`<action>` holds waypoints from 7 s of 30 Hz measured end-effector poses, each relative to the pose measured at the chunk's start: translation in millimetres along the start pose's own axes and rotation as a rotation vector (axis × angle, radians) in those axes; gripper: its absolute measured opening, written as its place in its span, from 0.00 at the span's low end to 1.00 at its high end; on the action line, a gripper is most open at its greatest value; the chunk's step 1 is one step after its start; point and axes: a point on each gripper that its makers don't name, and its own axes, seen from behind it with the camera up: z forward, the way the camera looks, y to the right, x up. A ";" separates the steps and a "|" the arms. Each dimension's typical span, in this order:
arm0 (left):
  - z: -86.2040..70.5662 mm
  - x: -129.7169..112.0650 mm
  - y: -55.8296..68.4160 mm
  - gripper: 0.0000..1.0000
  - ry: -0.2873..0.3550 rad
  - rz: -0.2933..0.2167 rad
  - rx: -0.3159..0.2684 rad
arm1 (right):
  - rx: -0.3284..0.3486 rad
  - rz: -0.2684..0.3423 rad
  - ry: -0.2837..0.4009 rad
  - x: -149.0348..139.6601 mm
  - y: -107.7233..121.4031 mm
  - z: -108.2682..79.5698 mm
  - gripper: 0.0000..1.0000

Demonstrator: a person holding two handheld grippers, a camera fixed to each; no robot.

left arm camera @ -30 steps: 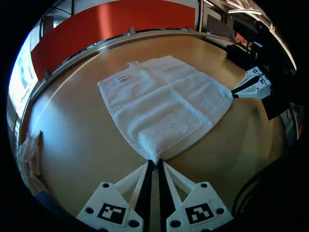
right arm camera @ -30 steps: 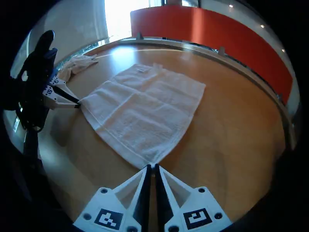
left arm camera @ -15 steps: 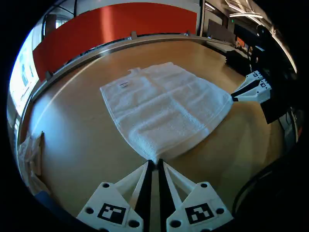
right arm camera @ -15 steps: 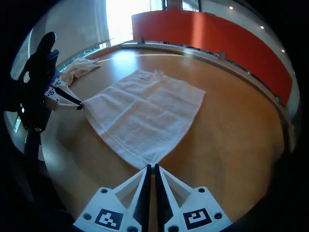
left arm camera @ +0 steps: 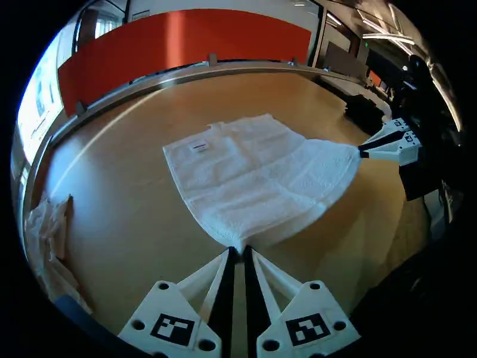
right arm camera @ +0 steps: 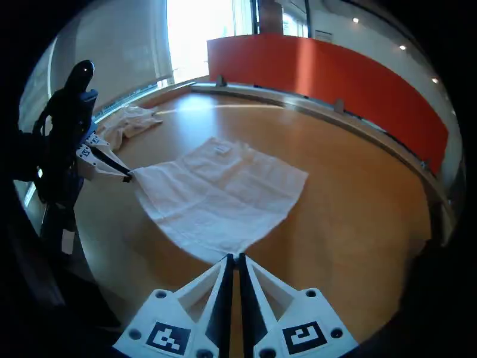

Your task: Fold towel

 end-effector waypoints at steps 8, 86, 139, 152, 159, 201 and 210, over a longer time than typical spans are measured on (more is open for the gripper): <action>-28.7 7.8 8.4 0.11 -0.009 -0.008 -0.016 | 0.006 0.007 0.032 21.0 -8.6 -33.3 0.07; 80.6 55.8 -64.1 0.23 -0.091 -0.137 0.003 | -0.044 0.035 -0.048 49.6 82.1 90.0 0.06; 45.0 12.0 -82.8 0.93 -0.039 -0.196 0.144 | -0.122 0.078 -0.052 7.5 64.0 65.4 0.76; 30.7 -10.0 -78.6 0.93 -0.034 -0.235 0.168 | -0.111 0.075 -0.066 -8.7 58.6 61.6 0.77; 18.0 -18.3 -77.2 0.94 -0.023 -0.262 0.190 | -0.068 0.012 -0.100 -22.3 51.9 63.3 0.76; -19.2 -60.5 -77.6 0.94 -0.033 -0.314 0.244 | -0.006 -0.116 -0.177 -44.1 57.5 83.3 0.05; -22.3 -60.7 -78.0 0.94 -0.030 -0.325 0.245 | -0.019 -0.151 -0.135 -12.0 55.6 77.7 0.04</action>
